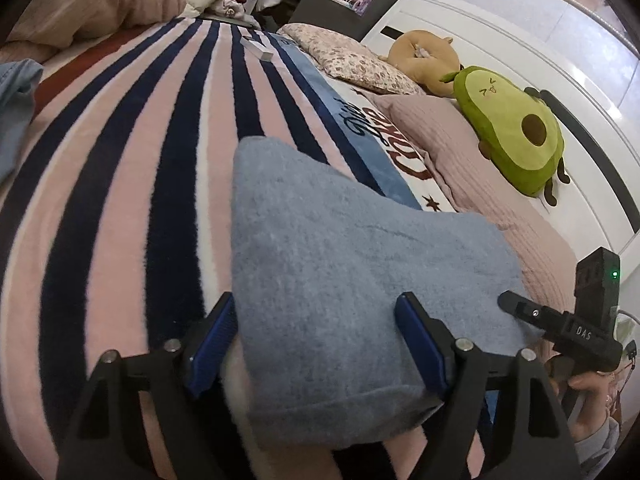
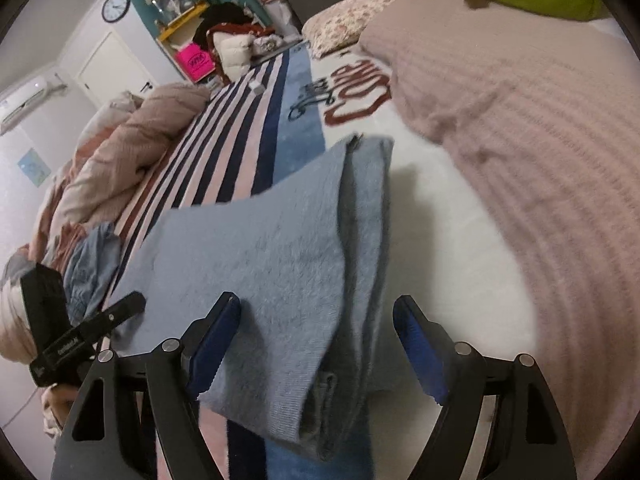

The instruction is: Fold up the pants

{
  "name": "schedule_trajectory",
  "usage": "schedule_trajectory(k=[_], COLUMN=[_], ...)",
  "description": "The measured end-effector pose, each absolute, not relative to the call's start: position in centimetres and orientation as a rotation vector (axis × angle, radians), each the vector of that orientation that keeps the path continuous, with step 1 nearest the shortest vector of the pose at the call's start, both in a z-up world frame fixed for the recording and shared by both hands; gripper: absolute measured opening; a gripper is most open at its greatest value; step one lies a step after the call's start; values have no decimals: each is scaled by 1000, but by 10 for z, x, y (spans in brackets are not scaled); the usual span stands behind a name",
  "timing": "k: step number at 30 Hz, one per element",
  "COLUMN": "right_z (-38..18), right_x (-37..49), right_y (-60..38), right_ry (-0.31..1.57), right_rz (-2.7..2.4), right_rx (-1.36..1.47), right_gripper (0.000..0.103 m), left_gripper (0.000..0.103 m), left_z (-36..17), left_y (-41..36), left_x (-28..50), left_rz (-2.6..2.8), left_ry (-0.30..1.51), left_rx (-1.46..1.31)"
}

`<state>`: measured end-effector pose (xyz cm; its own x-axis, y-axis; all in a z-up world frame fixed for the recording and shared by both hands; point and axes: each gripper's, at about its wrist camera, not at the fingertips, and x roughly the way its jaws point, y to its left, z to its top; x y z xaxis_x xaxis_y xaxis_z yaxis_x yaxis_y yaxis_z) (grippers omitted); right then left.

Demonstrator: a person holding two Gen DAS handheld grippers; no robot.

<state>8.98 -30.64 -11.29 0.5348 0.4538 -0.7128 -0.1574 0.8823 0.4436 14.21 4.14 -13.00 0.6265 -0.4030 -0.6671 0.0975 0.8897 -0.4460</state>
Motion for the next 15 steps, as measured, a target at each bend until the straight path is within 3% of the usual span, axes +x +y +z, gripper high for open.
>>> schedule_trajectory(k=[4,8,11,12,15], right_z=[-121,-117,-112,-110,-101], right_x=[88,83,77,74,64], right_y=[-306,-302,-299,-298,-295], right_ry=[937,927,906,897,869], right_rz=[378,385,387,388,396], right_rx=[358,330,309,299,285], right_gripper=[73,57,40,37,33], left_gripper=[66,57,43,36,31], left_z=[-132,-129,-123,-118,-106], left_y=[40,34,29,26,24], left_x=[141,138,133,130,122], left_rz=[-307,-296,-278,-271,-270], left_ry=[858,848,828,817,793], left_rx=[-396,-359,-323,-304,-289])
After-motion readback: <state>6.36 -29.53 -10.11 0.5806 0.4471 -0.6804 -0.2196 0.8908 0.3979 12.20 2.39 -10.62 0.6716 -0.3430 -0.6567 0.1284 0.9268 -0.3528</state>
